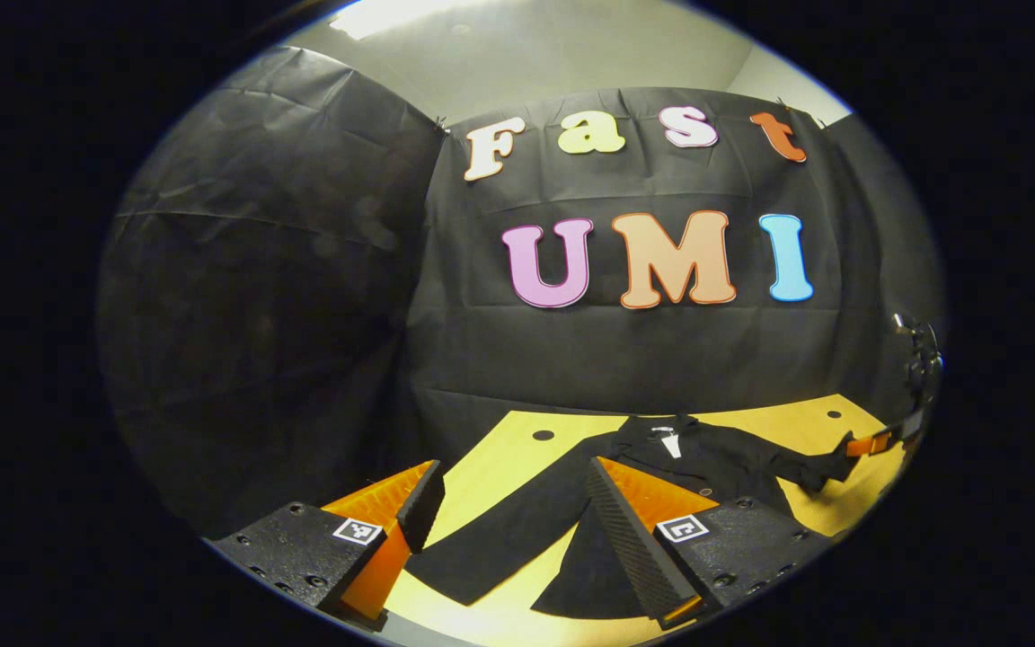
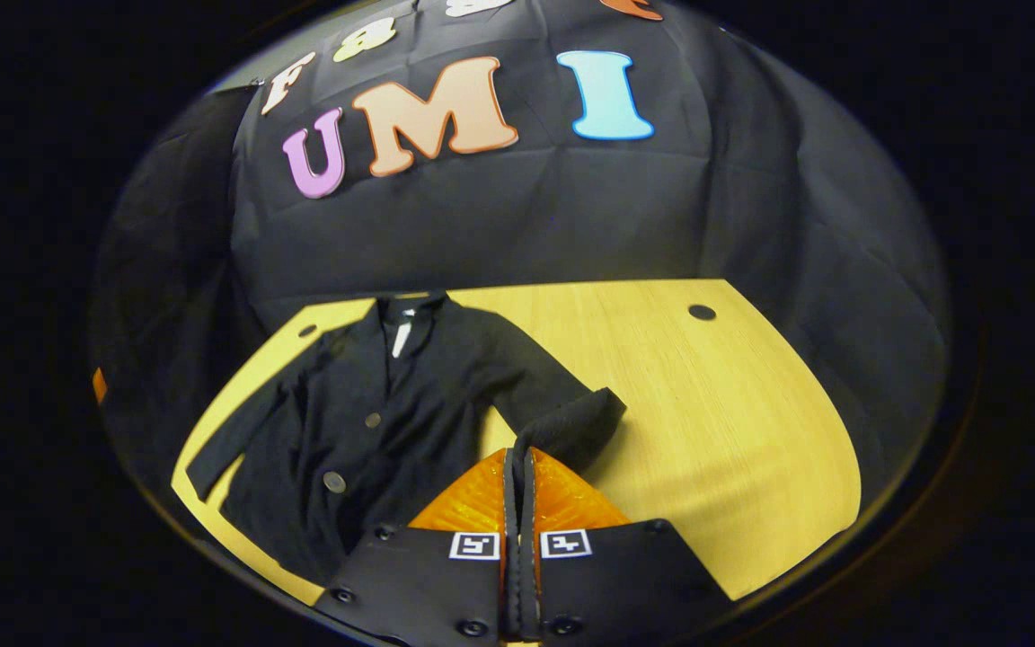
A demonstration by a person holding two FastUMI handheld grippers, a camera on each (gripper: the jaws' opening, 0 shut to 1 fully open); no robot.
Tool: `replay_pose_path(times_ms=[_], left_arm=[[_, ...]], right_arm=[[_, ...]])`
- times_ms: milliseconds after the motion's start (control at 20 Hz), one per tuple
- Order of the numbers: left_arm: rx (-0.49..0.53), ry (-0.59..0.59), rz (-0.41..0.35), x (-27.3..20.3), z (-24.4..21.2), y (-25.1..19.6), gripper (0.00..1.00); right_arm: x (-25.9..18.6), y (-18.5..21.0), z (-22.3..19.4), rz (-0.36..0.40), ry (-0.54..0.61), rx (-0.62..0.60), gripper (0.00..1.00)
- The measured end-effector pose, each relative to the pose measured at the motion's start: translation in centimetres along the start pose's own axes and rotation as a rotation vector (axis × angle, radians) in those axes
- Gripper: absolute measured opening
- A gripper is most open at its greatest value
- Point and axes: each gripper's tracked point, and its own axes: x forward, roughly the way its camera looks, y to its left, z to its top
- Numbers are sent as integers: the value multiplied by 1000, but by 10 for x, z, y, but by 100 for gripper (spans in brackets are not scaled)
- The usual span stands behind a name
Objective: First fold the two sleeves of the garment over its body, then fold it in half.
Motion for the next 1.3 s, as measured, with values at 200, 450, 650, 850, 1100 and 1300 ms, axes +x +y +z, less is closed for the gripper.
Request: replay_pose_path(times_ms=[200, 450, 650, 850, 1100, 1300], left_arm=[[-31, 22, -48, 24, -7, 12, 96], [-69, 45, -73, 49, -16, 27, 94], [-44, 63, -85, 61, -23, 36, 92], [-58, 87, -76, 68, -31, 45, 93], [-64, 133, -57, 75, -50, 55, 92], [-54, 212, -58, 72, -79, 59, 94]], right_arm=[[12, 50, 61, 23, -84, -45, 2], [38, 121, 122, 96, -167, -81, 2], [58, 180, 161, 155, -221, -134, 2], [85, 238, 175, 239, -222, -194, 2], [130, 305, 159, 318, -173, -268, 2], [174, 346, 141, 361, -124, -293, 2]])
